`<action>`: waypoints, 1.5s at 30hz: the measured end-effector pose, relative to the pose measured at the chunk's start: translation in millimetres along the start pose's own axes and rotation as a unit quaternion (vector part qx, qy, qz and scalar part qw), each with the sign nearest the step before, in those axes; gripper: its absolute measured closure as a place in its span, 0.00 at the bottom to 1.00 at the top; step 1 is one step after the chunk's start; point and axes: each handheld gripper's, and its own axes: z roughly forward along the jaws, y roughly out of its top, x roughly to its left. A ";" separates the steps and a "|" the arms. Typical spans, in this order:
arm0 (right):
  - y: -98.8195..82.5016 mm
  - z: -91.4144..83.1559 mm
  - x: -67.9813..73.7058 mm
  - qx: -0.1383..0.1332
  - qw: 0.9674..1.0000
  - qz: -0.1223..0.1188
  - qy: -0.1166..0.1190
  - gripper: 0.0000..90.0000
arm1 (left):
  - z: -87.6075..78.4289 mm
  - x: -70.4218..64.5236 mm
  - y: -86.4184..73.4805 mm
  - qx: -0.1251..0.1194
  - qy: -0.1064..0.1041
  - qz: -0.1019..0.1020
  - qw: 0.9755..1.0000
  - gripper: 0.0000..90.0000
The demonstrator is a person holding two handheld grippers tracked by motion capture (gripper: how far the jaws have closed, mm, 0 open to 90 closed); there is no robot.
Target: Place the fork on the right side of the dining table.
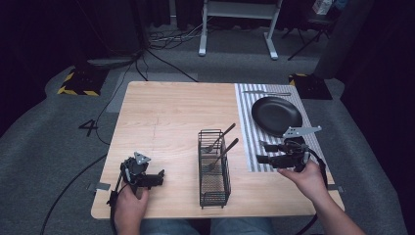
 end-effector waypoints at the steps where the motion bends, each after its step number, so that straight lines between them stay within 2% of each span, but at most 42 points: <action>1: 0.0 0.0 0.0 0.000 1.000 0.000 0.000 0.39 | 0.0 0.2 0.0 0.000 0.000 0.001 1.000 0.00; 7: -8.7 11.8 5.6 0.009 1.000 -0.002 0.004 0.40 | 0.0 0.0 0.0 0.000 0.000 0.000 1.000 0.00; 11: -19.5 26.5 10.1 0.019 1.000 -0.009 0.007 0.40 | 0.0 0.0 0.0 0.000 0.000 0.000 1.000 0.00; 21: -37.3 43.4 14.0 0.022 0.999 -0.020 0.016 0.39 | 0.0 0.2 0.1 0.000 0.000 0.001 1.000 0.00; 27: -48.7 53.0 13.8 0.022 0.999 -0.019 0.012 0.39 | 0.0 0.2 0.1 0.000 0.000 0.001 1.000 0.00; 32: -55.9 59.6 18.1 0.024 0.999 -0.039 -0.002 0.39 | 0.0 0.0 0.0 0.000 0.000 0.000 1.000 0.00; 45: -78.3 72.0 23.3 0.020 0.998 -0.056 -0.009 0.38 | 0.0 0.0 0.0 0.000 0.000 0.000 1.000 0.00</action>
